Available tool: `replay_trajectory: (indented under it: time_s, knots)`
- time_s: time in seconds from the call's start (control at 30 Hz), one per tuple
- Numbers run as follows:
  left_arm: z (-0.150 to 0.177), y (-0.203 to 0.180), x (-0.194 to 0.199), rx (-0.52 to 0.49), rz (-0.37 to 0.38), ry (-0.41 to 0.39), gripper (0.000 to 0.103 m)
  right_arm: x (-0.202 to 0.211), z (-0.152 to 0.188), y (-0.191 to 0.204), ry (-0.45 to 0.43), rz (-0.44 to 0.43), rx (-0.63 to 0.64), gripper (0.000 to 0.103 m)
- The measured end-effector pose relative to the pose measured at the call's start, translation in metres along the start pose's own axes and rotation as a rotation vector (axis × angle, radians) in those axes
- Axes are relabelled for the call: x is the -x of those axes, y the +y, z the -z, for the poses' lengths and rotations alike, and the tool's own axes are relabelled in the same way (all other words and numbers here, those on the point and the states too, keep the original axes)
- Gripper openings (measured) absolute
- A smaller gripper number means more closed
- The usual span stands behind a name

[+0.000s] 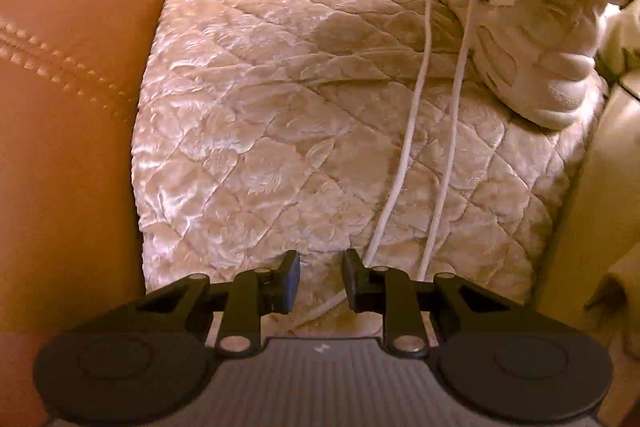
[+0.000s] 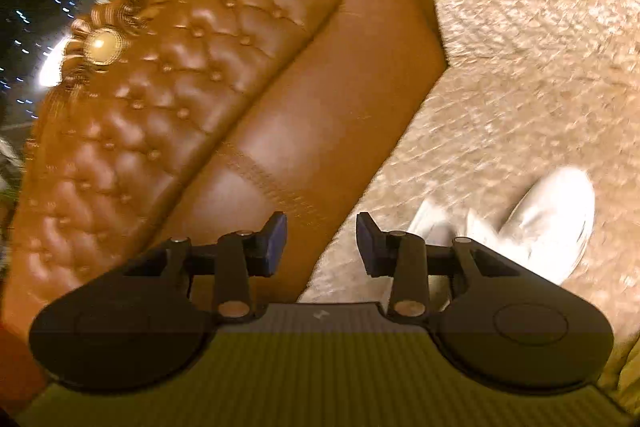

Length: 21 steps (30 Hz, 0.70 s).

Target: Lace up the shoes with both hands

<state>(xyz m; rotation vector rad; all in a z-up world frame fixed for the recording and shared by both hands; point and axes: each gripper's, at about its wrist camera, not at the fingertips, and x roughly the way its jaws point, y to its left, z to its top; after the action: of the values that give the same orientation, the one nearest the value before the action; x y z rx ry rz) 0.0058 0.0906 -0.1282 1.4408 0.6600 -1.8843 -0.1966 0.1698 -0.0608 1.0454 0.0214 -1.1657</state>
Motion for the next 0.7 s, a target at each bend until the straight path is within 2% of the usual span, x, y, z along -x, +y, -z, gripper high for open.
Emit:
replay_trajectory:
  time_s: [0.03, 0.13, 0.2, 0.23, 0.3, 0.33, 0.43, 0.53, 0.7]
  knots:
    - [0.000, 0.003, 0.002, 0.008, 0.033, -0.003, 0.027, 0.006, 0.005, 0.001, 0.018, -0.033, -0.003, 0.045]
    - [-0.001, 0.004, 0.008, 0.015, 0.101, -0.016, 0.045, 0.019, 0.025, -0.001, 0.089, -0.061, 0.002, 0.053]
    - [-0.002, 0.000, 0.009, 0.001, 0.110, -0.020, 0.047, 0.022, 0.032, -0.006, 0.115, -0.048, -0.007, 0.054]
    - [-0.003, -0.004, 0.006, -0.019, 0.092, -0.011, 0.046, 0.024, 0.036, -0.009, 0.127, -0.041, -0.012, 0.054]
    - [-0.005, -0.011, 0.000, -0.049, 0.056, 0.011, 0.030, 0.024, 0.039, -0.013, 0.149, -0.054, -0.026, 0.054]
    - [-0.006, -0.013, -0.004, -0.058, 0.055, 0.017, 0.019, 0.024, 0.041, -0.013, 0.167, -0.059, -0.024, 0.054]
    - [-0.010, -0.016, -0.006, -0.080, -0.002, -0.019, 0.004, 0.024, 0.052, -0.014, 0.252, -0.051, -0.002, 0.054]
    - [-0.029, -0.007, 0.011, -0.086, -0.111, -0.130, 0.003, 0.033, 0.067, -0.018, 0.323, 0.033, 0.007, 0.054]
    - [-0.094, 0.014, 0.060, -0.099, -0.198, -0.427, 0.003, 0.060, 0.076, -0.045, 0.260, 0.125, -0.108, 0.054]
